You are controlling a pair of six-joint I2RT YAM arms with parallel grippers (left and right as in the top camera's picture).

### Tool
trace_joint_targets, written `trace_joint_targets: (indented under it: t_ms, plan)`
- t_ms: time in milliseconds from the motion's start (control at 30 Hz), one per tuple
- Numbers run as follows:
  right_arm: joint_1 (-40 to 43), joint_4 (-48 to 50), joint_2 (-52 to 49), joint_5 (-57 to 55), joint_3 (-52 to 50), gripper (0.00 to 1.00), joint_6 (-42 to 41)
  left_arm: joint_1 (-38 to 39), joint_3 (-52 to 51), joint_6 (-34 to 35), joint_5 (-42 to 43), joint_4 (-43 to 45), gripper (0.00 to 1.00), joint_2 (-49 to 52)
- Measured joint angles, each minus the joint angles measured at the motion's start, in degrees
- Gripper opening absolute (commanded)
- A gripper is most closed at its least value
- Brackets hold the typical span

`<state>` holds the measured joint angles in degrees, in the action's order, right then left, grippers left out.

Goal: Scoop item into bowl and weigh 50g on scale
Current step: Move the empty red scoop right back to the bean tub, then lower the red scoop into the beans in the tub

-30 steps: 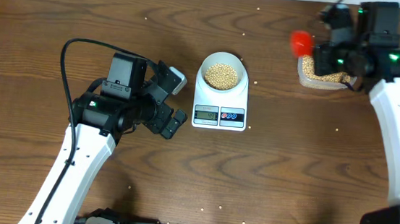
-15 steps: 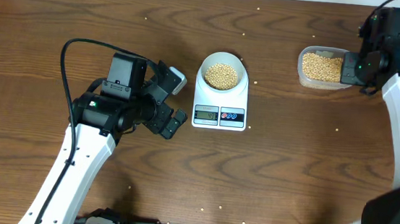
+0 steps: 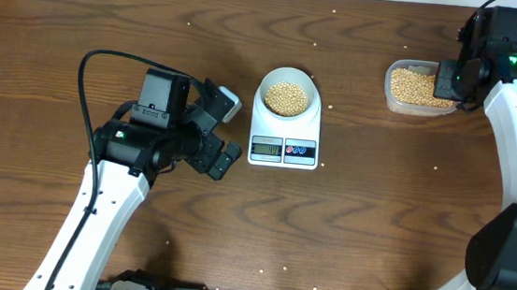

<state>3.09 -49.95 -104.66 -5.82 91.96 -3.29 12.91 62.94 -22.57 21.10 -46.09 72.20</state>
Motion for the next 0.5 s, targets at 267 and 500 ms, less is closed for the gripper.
trace_joint_targets:
  t_ms: [267,500]
  plan:
    - [-0.2,0.1,-2.5,0.2,0.0,0.01,0.0,0.0,0.0,0.0,0.0,0.0,0.99,0.0]
    - [-1.3,0.4,-3.4,1.5,0.0,0.01,0.5,0.0,0.0,0.0,0.0,0.0,0.99,0.0]
